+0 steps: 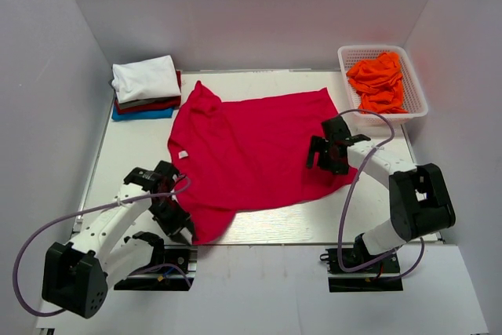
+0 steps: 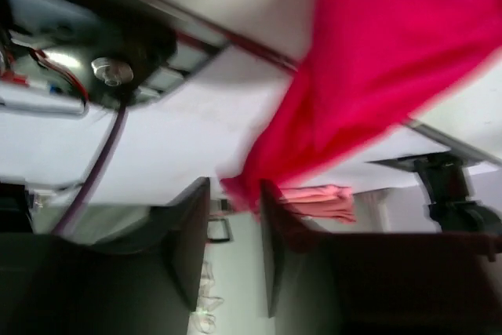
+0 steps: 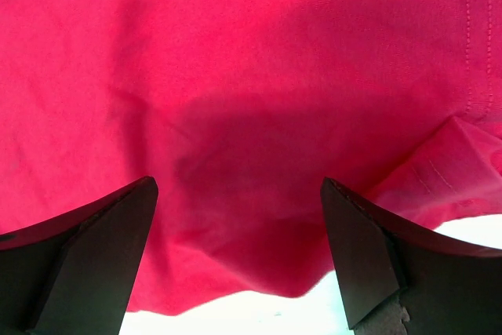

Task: Fold and stack the t-shirts
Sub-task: Flatten out the tshirt

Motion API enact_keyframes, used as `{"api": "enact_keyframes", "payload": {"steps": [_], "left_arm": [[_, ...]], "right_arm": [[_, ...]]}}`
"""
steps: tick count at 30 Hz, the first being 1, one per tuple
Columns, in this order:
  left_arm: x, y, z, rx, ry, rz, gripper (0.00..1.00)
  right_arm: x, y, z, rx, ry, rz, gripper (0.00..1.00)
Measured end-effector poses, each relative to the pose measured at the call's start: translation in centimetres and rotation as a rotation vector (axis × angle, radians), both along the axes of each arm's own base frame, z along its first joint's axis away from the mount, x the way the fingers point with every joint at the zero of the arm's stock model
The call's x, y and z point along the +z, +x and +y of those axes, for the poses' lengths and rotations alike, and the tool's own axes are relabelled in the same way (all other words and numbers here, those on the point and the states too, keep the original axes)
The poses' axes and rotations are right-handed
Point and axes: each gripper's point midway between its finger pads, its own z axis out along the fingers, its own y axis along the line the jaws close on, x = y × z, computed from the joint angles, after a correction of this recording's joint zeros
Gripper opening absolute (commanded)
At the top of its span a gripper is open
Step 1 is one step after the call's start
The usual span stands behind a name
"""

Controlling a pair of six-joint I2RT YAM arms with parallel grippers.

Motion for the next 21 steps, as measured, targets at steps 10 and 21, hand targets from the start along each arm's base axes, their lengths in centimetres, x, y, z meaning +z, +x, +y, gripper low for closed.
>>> {"api": "enact_keyframes", "payload": {"steps": [10, 21], "left_arm": [[7.8, 12.3, -1.4, -0.106, 0.064, -0.332, 1.00], [0.7, 22.9, 1.2, -0.170, 0.365, -0.491, 1.00]], "right_arm": [[0.4, 0.7, 0.2, 0.019, -0.005, -0.009, 0.90], [1.3, 3.3, 2.0, 0.093, 0.044, -0.055, 0.90]]}}
